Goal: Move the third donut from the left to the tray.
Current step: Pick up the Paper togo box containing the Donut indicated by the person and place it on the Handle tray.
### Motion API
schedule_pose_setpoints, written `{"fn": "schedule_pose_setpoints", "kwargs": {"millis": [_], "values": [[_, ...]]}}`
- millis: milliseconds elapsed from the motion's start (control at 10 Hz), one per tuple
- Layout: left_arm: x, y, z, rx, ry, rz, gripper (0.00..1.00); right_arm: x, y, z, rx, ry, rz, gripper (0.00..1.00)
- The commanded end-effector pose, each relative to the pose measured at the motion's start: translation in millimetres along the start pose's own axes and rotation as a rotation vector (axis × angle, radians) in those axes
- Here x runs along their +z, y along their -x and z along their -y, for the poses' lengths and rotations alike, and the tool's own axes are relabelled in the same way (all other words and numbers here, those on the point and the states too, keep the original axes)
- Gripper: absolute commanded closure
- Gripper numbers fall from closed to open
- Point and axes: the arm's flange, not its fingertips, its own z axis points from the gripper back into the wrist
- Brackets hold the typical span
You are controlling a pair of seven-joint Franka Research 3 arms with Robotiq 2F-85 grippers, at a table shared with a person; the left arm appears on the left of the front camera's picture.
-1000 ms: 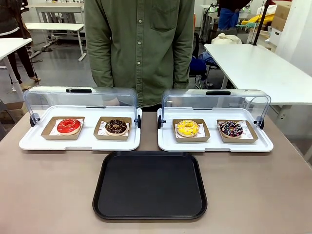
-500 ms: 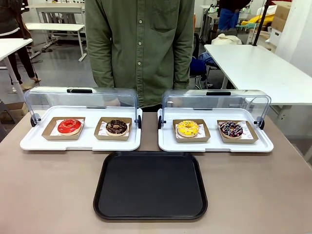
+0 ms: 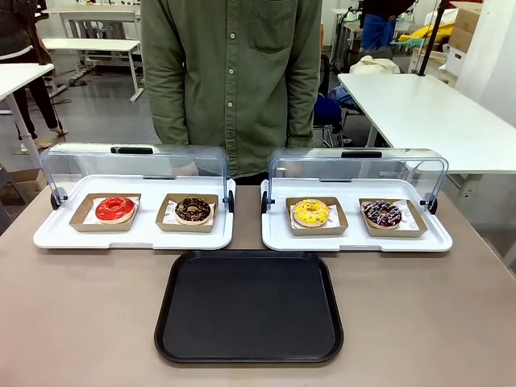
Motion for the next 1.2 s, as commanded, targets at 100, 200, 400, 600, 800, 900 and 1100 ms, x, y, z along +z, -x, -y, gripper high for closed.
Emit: {"fn": "schedule_pose_setpoints", "kwargs": {"millis": [100,200,400,600,800,900,1100], "values": [[2.2,-1.5,-1.6,-0.006,0.003,0.005,0.00,-0.4,-1.3,2.6,0.029,0.000,0.027,0.00],[2.2,-1.5,-1.6,-0.006,0.003,0.005,0.00,-0.4,-1.3,2.6,0.029,0.000,0.027,0.00],[2.2,-1.5,-1.6,-0.006,0.003,0.005,0.00,-0.4,-1.3,2.6,0.029,0.000,0.027,0.00],[2.2,-1.5,-1.6,-0.006,0.003,0.005,0.00,-0.4,-1.3,2.6,0.029,0.000,0.027,0.00],[2.2,-1.5,-1.6,-0.006,0.003,0.005,0.00,-0.4,-1.3,2.6,0.029,0.000,0.027,0.00],[2.2,-1.5,-1.6,-0.006,0.003,0.005,0.00,-0.4,-1.3,2.6,0.029,0.000,0.027,0.00],[2.2,-1.5,-1.6,-0.006,0.003,0.005,0.00,-0.4,-1.3,2.6,0.029,0.000,0.027,0.00]]}}
